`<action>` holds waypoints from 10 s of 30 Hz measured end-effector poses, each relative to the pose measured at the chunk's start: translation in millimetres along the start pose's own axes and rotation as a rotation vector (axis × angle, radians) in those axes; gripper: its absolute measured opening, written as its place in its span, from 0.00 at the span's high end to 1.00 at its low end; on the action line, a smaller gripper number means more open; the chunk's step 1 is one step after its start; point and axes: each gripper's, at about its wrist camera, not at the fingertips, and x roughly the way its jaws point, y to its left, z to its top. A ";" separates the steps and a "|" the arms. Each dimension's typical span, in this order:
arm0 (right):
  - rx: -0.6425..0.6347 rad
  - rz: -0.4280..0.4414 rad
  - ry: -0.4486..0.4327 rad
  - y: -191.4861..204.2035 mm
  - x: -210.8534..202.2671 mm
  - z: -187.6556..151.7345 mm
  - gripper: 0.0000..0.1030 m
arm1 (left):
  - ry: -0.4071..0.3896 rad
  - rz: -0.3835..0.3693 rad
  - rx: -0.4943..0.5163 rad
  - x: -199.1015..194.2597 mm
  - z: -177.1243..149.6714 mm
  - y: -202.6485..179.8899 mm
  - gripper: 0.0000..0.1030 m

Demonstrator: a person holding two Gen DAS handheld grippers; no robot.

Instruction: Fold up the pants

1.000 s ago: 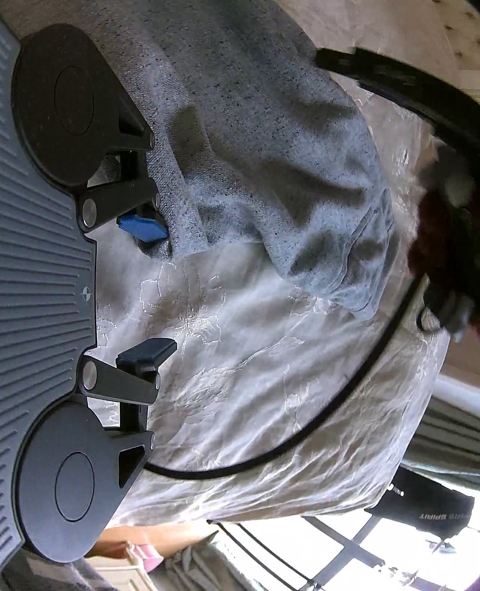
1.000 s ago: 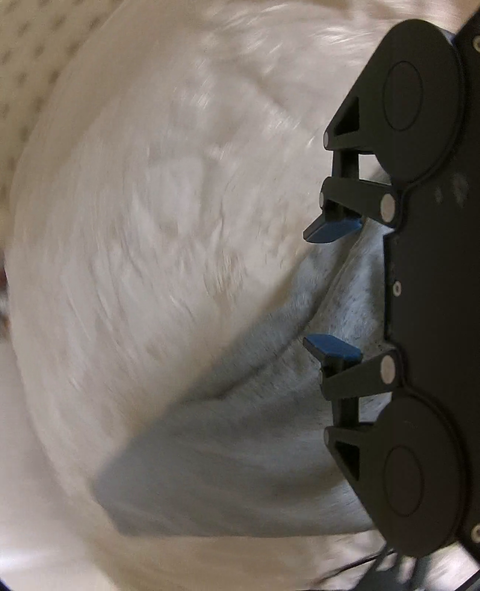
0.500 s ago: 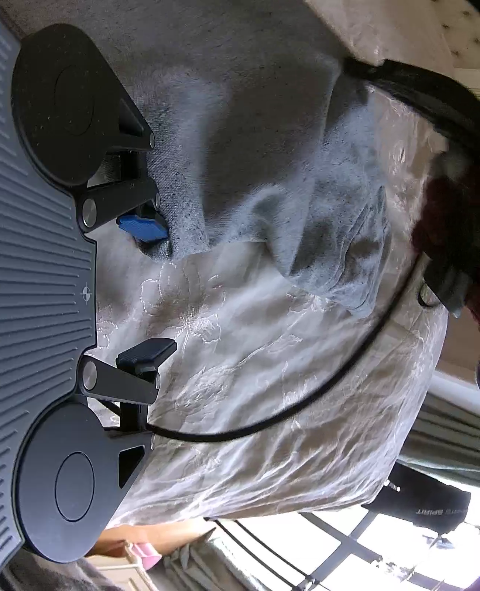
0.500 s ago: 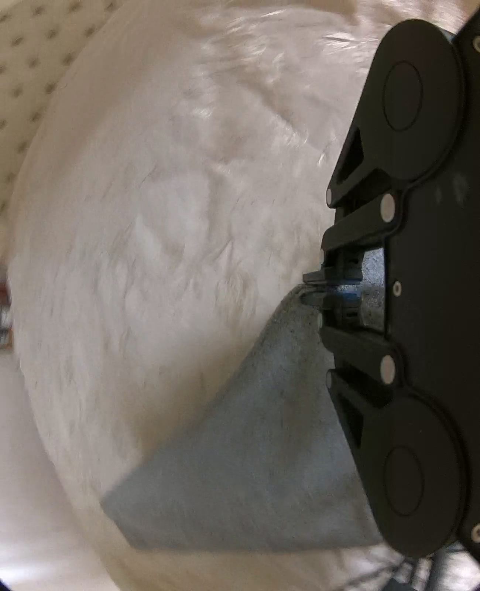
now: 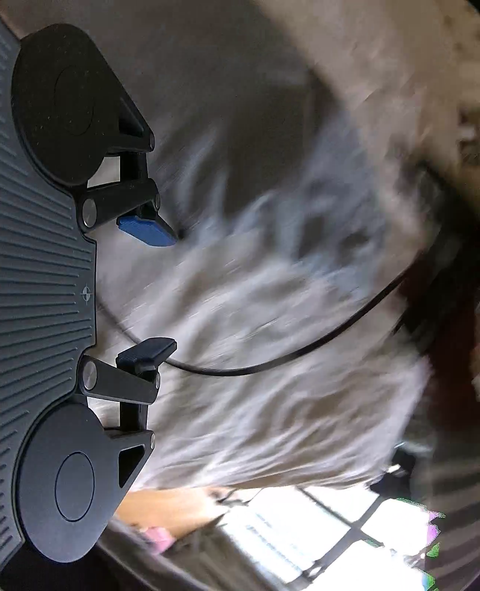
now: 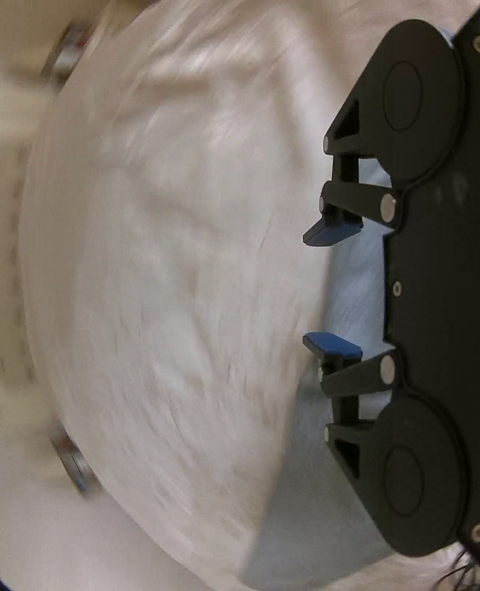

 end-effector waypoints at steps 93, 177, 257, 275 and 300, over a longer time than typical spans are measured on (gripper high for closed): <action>0.015 0.032 0.149 392.7 -25.2 -135.6 0.61 | -0.322 0.623 -1.084 -277.2 -284.1 265.0 0.26; -0.698 0.548 0.193 669.1 181.3 49.7 0.93 | -0.584 0.726 -1.233 -318.7 -326.4 264.9 0.91; 0.353 0.164 0.078 172.8 11.0 -85.1 0.28 | -0.299 0.554 -0.444 -110.3 -48.1 83.6 0.55; 0.327 0.270 0.232 221.8 85.5 -74.7 0.91 | -0.092 0.549 -0.806 -105.4 -113.2 195.7 0.49; 0.139 0.080 0.062 216.2 49.2 -62.4 0.66 | -0.016 0.654 -0.845 -123.6 -130.2 190.5 0.39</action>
